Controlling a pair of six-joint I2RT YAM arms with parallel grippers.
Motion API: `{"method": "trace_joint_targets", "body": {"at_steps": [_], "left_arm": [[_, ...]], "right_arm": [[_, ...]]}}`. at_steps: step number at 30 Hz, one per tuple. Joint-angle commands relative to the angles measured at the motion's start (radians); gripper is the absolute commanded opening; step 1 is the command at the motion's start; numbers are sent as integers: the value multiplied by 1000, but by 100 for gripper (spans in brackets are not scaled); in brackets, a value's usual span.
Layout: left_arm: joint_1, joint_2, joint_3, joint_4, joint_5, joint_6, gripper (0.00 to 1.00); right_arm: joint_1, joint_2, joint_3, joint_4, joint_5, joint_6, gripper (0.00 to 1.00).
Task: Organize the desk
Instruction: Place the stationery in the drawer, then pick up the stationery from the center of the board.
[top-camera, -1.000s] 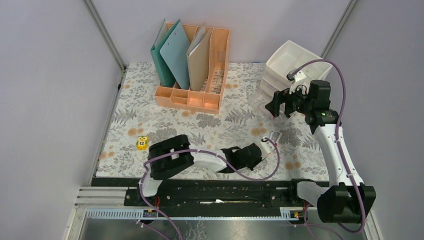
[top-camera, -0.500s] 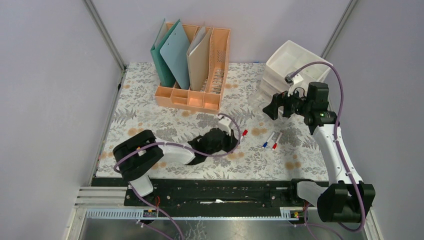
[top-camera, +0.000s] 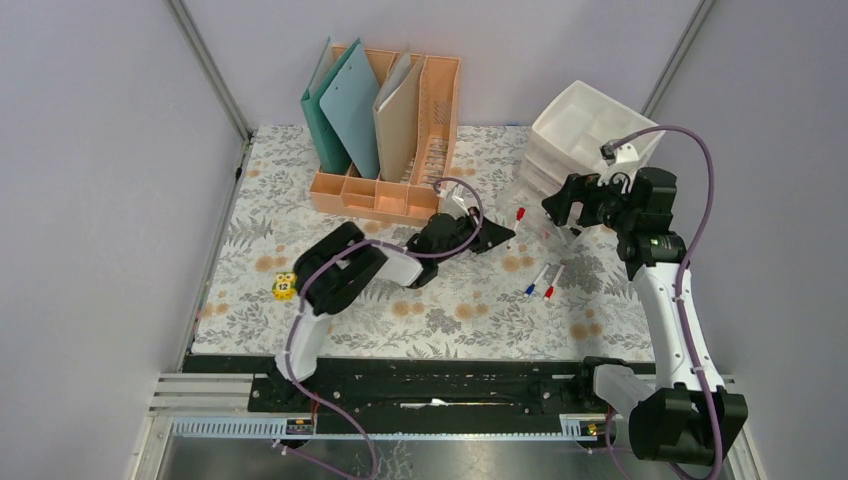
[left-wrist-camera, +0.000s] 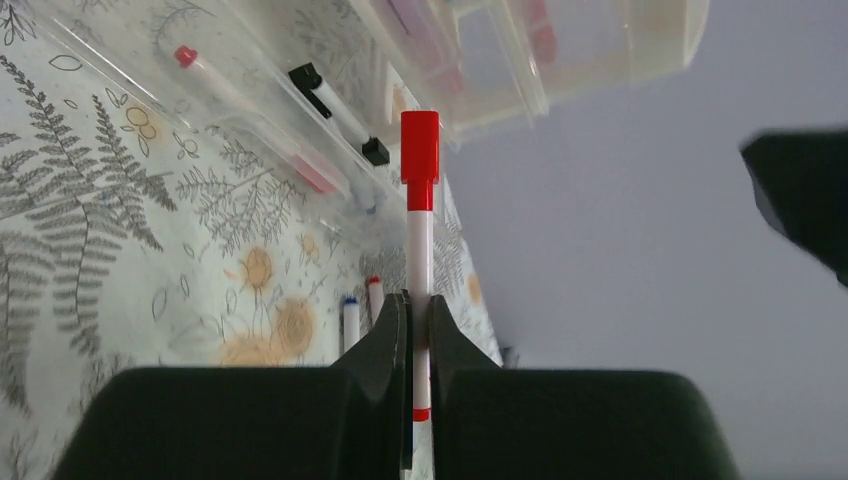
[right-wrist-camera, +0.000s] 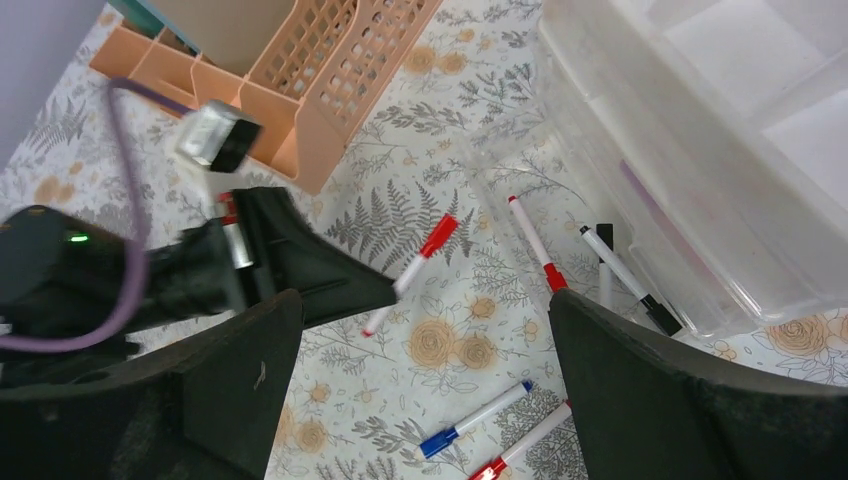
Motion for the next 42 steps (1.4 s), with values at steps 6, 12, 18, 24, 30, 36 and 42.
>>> {"method": "trace_joint_targets", "body": {"at_steps": [6, 12, 18, 24, 30, 36, 42], "left_arm": [[32, 283, 313, 172, 42, -414, 0], [29, 298, 387, -27, -77, -479, 0], [15, 317, 577, -446, -142, -526, 0], [11, 352, 718, -610, -164, -536, 24], [12, 351, 742, -544, -128, -501, 42], [12, 234, 616, -418, -124, -418, 44], [14, 33, 323, -250, -153, -228, 43]], "right_arm": [[-14, -48, -17, 75, 24, 70, 100], [-14, -50, -19, 82, 20, 74, 100], [-14, -57, -26, 91, 18, 83, 100], [-14, -64, -28, 95, 22, 85, 100], [-14, -66, -30, 97, 24, 81, 100], [-14, -65, -31, 96, 11, 70, 100], [-14, -89, -24, 53, -122, -82, 100]]}}
